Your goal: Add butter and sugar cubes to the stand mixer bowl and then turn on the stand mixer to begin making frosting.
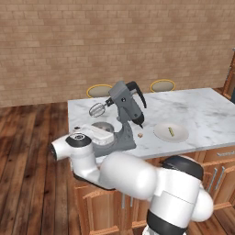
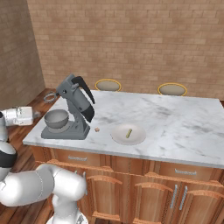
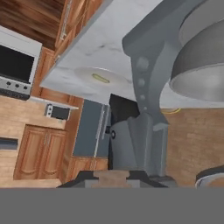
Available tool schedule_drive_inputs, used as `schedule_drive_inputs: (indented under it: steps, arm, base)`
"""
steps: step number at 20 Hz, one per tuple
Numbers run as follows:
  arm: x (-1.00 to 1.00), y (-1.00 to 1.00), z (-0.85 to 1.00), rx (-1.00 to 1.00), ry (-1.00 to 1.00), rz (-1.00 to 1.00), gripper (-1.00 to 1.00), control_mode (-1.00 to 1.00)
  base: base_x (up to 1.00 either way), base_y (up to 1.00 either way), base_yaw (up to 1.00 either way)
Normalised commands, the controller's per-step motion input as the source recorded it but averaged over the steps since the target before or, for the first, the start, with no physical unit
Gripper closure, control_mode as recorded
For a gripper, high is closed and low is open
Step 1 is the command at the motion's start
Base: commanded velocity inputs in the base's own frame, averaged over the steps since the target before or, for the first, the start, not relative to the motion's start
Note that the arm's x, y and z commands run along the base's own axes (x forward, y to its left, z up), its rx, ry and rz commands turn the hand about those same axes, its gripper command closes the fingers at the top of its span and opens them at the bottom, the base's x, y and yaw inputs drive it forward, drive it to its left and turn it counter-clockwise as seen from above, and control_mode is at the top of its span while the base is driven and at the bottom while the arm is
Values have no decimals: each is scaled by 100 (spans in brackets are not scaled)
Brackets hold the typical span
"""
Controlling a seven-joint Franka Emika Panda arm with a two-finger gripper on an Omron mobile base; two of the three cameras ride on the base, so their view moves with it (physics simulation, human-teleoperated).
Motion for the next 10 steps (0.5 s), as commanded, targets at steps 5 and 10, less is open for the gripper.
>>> schedule_drive_inputs:
  steps: [5,10]
  arm:
    - [23,-4,-4,7,0,0,100,-100]
    - [24,0,-20,0,0,0,100,-100]
  base:
    - [0,0,0]
    - [0,0,0]
